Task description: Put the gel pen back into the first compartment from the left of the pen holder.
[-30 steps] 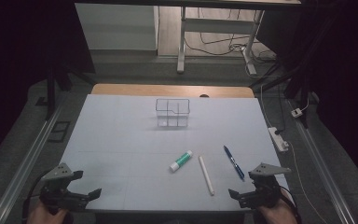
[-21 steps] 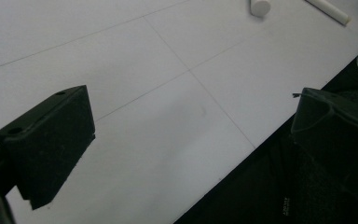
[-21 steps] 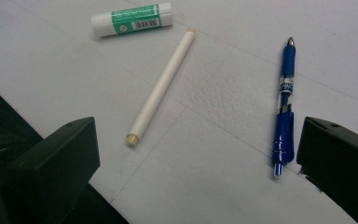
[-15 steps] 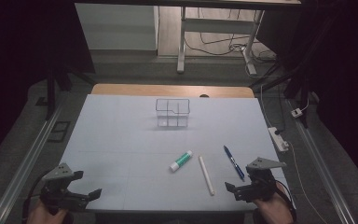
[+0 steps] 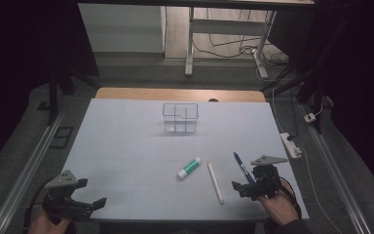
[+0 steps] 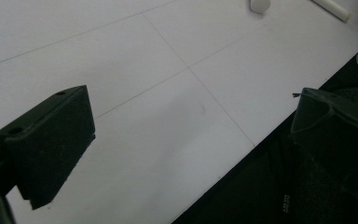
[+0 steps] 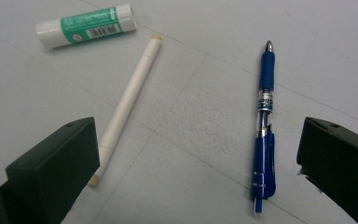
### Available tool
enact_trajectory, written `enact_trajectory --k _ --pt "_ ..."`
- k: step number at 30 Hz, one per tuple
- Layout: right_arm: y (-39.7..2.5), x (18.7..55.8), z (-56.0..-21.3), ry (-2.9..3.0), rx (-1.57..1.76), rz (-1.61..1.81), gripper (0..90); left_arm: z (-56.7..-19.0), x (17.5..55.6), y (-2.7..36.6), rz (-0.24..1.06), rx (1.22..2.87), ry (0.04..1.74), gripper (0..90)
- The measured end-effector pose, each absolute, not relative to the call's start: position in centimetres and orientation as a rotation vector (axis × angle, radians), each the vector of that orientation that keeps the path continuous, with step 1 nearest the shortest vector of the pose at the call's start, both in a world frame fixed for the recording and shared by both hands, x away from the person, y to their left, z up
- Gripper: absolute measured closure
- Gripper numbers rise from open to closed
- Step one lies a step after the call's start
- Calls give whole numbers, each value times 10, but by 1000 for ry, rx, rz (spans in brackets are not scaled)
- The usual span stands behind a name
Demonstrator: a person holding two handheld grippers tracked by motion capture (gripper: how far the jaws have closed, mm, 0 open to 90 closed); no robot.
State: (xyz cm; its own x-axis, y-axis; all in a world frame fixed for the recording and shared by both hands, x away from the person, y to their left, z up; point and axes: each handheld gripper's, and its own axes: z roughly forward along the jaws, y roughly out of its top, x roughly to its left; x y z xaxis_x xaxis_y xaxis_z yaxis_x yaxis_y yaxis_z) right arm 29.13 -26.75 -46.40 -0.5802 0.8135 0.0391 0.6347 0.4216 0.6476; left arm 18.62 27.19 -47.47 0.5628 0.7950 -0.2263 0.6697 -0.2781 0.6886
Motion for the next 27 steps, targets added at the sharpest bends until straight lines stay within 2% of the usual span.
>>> enact_trajectory --k 27 --pt "-261 377 -496 2446 1298 660 0 -475 188 271 195 2039 1170 0"
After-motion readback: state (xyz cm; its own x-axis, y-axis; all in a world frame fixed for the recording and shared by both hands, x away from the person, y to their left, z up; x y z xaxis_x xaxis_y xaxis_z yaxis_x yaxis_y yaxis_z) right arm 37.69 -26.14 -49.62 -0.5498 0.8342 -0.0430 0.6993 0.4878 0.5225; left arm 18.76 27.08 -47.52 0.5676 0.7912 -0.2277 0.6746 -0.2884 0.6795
